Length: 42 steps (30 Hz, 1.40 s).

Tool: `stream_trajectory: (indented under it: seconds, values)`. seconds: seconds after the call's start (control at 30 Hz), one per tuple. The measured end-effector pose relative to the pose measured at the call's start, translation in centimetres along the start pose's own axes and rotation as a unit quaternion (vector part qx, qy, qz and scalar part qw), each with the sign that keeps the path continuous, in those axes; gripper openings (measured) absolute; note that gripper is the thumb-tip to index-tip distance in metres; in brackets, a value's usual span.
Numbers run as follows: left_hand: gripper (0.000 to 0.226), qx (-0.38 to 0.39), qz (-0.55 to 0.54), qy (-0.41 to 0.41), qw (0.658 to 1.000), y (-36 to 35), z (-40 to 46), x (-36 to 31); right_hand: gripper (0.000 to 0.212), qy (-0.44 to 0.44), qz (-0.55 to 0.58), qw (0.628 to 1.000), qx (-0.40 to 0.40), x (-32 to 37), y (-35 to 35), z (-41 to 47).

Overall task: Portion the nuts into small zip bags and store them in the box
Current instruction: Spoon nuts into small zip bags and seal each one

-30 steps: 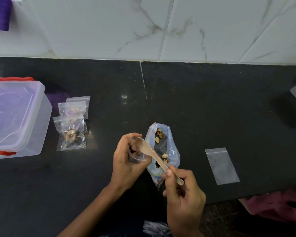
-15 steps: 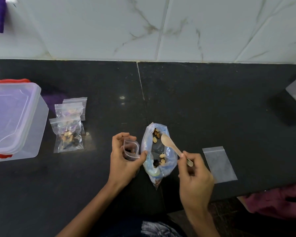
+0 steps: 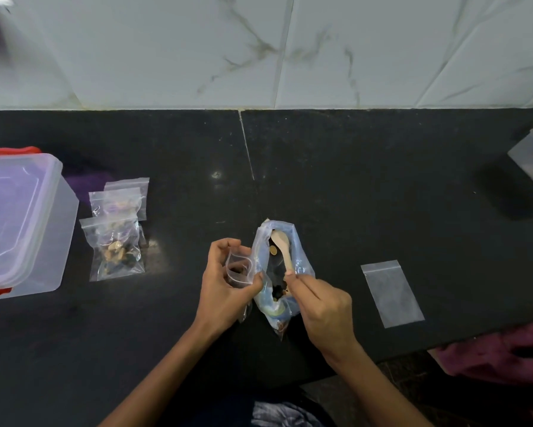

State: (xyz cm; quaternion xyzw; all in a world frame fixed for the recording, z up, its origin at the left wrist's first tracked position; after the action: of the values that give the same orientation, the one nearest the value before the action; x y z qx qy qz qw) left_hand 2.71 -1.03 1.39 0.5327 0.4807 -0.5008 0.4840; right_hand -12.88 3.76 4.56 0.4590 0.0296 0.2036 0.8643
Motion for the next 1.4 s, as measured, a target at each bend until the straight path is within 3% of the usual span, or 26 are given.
stream_trajectory:
  seconds: [0.13,0.23,0.33,0.43,0.6,0.97,1.13,1.4]
  values:
    - [0.054,0.001,0.009,0.002,1.0,0.1,0.0,0.3,0.012,0.009,0.014,0.998,0.057,-0.3,-0.6,1.5]
    - [0.054,-0.006,0.014,0.007,1.0,0.2,-0.1,0.5,0.018,-0.034,0.071,0.989,0.122,-0.2,-0.4,2.1]
    - [0.052,-0.016,0.019,0.011,1.0,0.1,-0.2,0.5,0.01,-0.099,0.134,0.972,0.164,-0.5,0.7,2.0]
    - [0.05,-0.025,0.019,0.013,0.999,0.1,-0.3,0.2,0.007,-0.142,0.166,0.963,0.159,-0.8,2.6,1.9]
    - [0.05,-0.025,0.014,0.015,0.999,0.4,-0.4,-0.2,0.007,-0.166,0.158,0.965,0.125,-1.1,3.6,2.3]
    - [0.048,-0.034,0.027,0.036,0.998,0.6,-1.0,-0.3,0.002,-0.178,0.176,0.936,0.25,-2.2,5.2,2.7]
    - [0.053,-0.009,0.018,0.041,0.999,0.2,-2.0,-0.6,0.017,-0.184,0.148,0.92,0.314,-2.0,4.5,4.0]
    - [0.051,-0.015,-0.023,0.075,0.997,-0.1,-2.0,0.8,0.019,-0.295,0.131,0.883,0.342,-3.3,3.3,4.8]
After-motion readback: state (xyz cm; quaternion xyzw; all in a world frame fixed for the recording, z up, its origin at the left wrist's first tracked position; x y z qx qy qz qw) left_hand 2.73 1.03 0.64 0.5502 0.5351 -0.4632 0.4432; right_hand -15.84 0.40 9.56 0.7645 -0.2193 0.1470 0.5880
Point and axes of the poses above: each hand's wrist, its own z-axis towards the middle knuckle, its own y-axis out of the back of the hand, x = y × z, the point moved 6 cm from there along z, towards the middle knuckle, and after that the axes turned 2 degrees about -z, right-handed, at the moved point
